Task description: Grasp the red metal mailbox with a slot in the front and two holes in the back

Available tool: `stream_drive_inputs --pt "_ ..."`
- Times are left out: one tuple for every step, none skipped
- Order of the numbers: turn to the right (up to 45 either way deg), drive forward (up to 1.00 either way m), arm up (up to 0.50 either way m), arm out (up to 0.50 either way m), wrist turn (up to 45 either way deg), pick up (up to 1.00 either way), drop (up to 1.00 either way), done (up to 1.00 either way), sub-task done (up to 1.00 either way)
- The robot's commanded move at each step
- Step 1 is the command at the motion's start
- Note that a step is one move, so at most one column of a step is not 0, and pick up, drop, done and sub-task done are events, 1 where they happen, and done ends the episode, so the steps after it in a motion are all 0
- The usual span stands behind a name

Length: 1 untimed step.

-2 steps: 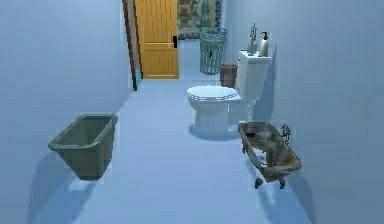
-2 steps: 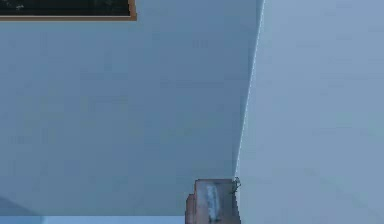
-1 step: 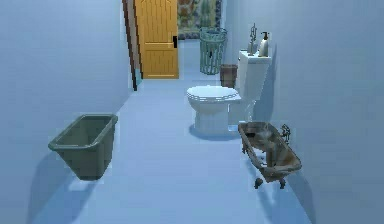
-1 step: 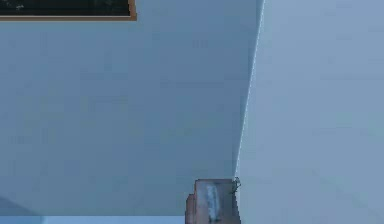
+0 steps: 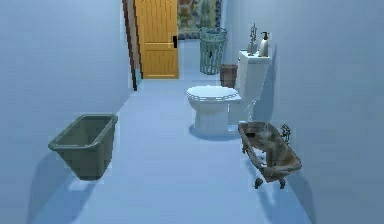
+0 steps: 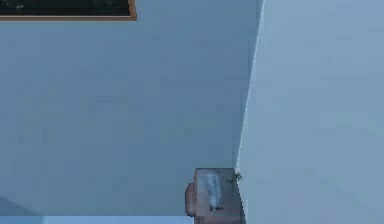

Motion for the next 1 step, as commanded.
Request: stream_drive_inputs --pt "0.0 0.0 0.0 0.0 0.0 0.0 0.0 1.0 0.0"
